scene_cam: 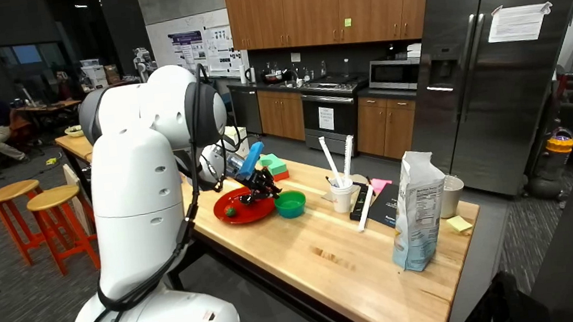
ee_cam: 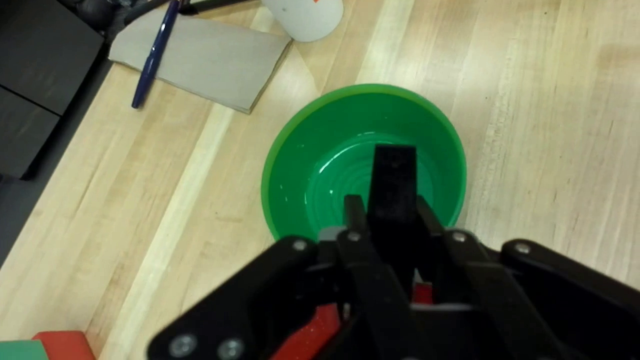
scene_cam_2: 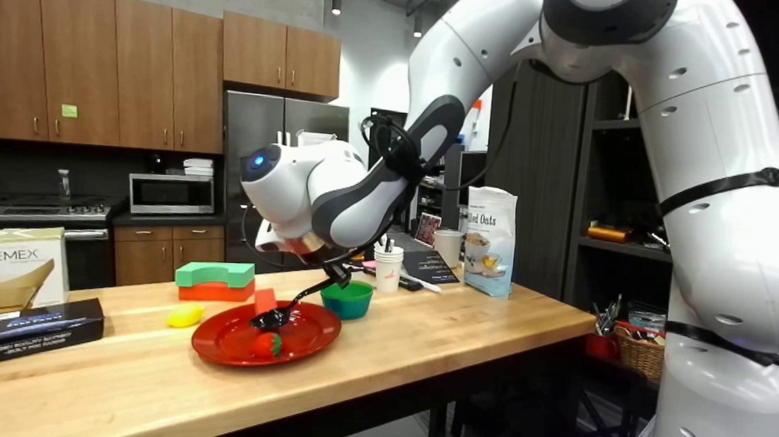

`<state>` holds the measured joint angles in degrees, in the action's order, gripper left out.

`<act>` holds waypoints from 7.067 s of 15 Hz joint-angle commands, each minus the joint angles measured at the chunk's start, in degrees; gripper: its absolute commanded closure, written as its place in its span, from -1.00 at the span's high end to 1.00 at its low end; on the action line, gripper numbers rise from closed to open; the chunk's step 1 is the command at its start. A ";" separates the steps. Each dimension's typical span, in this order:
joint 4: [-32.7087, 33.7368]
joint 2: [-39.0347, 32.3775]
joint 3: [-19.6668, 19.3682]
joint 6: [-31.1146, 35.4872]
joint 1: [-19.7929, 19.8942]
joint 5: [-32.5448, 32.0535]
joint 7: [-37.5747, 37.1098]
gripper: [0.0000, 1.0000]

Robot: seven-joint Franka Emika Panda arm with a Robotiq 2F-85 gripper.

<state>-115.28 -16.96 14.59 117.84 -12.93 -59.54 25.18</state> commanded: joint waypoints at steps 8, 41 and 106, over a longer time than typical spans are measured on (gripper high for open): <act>-2.00 1.68 -0.63 0.90 -2.20 -20.18 -0.06 -0.88; -0.31 2.38 0.06 -11.50 -0.37 15.38 28.48 -0.88; 2.15 4.64 -2.20 11.26 7.89 32.12 9.15 -0.88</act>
<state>-107.85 -18.35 13.15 124.33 -6.89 -33.46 33.56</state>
